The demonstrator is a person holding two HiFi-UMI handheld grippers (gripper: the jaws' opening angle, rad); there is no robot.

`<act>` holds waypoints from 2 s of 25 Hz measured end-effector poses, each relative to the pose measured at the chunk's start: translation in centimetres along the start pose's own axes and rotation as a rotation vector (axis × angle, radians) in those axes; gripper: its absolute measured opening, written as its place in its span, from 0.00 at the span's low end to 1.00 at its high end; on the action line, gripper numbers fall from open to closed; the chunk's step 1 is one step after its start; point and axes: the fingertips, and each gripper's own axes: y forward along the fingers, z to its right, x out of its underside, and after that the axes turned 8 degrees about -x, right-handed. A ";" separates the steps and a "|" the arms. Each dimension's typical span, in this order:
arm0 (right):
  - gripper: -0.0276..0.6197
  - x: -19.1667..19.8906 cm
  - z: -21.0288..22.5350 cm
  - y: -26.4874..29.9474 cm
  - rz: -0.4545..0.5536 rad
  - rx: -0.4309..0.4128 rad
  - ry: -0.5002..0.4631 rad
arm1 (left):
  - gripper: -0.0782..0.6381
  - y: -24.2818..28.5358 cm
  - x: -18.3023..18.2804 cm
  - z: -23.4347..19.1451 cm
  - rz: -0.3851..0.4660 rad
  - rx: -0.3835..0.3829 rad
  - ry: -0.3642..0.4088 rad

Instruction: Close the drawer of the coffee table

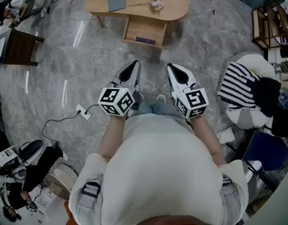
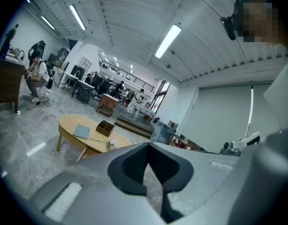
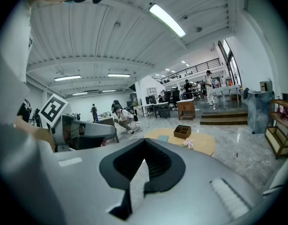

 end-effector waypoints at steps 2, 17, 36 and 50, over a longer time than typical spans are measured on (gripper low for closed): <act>0.04 -0.3 -0.7 0.9 0.006 0.012 0.002 | 0.11 -0.4 -0.4 -0.9 -0.010 -0.001 0.003; 0.04 -1.1 -3.3 6.5 0.043 0.108 0.005 | 0.11 -0.4 -2.9 -6.8 -0.039 0.083 0.074; 0.04 -0.9 -5.4 11.4 0.021 0.144 0.059 | 0.11 -0.4 -3.9 -14.9 -0.107 0.070 0.082; 0.04 -0.8 1.0 14.2 0.007 0.177 0.092 | 0.11 4.6 -3.2 -18.1 -0.156 0.017 0.072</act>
